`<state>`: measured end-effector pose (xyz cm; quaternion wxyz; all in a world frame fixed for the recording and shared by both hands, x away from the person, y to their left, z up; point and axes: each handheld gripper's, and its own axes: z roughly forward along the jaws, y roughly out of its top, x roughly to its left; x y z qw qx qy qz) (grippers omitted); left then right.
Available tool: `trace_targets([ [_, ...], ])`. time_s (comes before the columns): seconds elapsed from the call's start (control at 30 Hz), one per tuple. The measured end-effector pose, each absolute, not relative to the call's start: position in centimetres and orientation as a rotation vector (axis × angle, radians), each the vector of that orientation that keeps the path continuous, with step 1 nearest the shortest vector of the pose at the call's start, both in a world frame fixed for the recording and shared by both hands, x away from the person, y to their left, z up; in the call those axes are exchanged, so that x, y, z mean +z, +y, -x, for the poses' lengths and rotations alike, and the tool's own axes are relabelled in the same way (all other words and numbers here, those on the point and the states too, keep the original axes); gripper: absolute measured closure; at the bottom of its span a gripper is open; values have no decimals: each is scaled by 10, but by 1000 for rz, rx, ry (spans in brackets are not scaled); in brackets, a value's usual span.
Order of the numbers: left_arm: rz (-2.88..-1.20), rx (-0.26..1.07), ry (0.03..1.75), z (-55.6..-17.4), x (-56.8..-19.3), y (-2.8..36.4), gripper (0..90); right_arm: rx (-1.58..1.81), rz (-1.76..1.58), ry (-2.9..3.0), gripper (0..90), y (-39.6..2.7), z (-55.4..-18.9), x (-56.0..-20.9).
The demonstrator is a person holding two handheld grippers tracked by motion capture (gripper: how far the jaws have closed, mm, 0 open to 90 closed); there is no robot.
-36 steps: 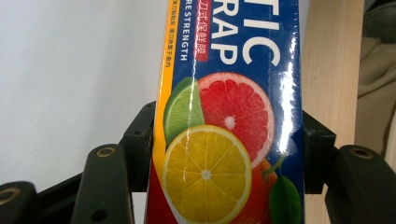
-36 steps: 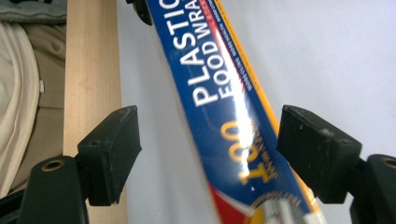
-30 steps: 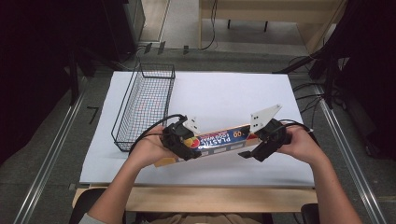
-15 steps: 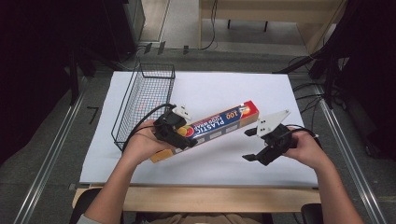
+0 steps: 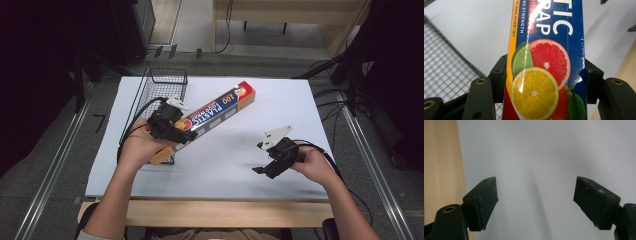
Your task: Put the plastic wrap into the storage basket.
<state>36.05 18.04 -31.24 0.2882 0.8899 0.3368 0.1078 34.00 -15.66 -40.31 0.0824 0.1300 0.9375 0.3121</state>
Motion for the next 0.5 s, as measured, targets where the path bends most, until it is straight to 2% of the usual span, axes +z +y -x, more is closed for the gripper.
trace_targets([
  [0.5,-2287,332,1126,-377,-310,217,397,943,-410,2818,200,-146,-344,-421],
])
